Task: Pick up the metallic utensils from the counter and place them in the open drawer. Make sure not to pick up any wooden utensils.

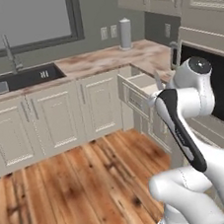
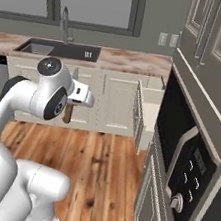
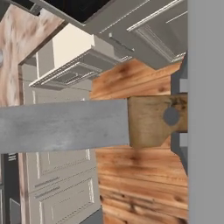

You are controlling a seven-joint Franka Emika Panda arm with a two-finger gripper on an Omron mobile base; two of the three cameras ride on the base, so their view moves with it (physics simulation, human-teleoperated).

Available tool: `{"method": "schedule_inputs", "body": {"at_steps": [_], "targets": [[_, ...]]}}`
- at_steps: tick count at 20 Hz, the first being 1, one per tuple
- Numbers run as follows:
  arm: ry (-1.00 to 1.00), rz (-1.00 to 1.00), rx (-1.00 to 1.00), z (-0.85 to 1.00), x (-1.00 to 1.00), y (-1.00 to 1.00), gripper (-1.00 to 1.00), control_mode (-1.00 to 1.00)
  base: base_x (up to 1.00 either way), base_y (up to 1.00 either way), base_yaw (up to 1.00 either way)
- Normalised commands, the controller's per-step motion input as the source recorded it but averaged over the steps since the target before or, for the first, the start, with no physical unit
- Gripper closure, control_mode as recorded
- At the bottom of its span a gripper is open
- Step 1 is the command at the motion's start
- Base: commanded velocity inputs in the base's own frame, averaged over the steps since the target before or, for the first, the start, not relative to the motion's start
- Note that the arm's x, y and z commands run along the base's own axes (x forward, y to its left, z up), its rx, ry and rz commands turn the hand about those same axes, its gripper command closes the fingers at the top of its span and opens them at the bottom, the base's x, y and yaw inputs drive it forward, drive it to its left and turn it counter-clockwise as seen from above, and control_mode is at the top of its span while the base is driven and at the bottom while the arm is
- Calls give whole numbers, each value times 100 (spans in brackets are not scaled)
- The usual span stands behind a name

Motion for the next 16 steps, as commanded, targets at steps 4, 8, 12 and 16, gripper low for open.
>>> {"method": "schedule_inputs", "body": {"at_steps": [4,8,12,16], "targets": [[0,0,0,0,0,0,100,100,69,0,0],[0,0,0,0,0,0,100,100,45,-23,-3],[0,0,0,0,0,0,100,100,11,-71,-7],[0,0,0,0,0,0,100,100,11,-69,-6]]}}
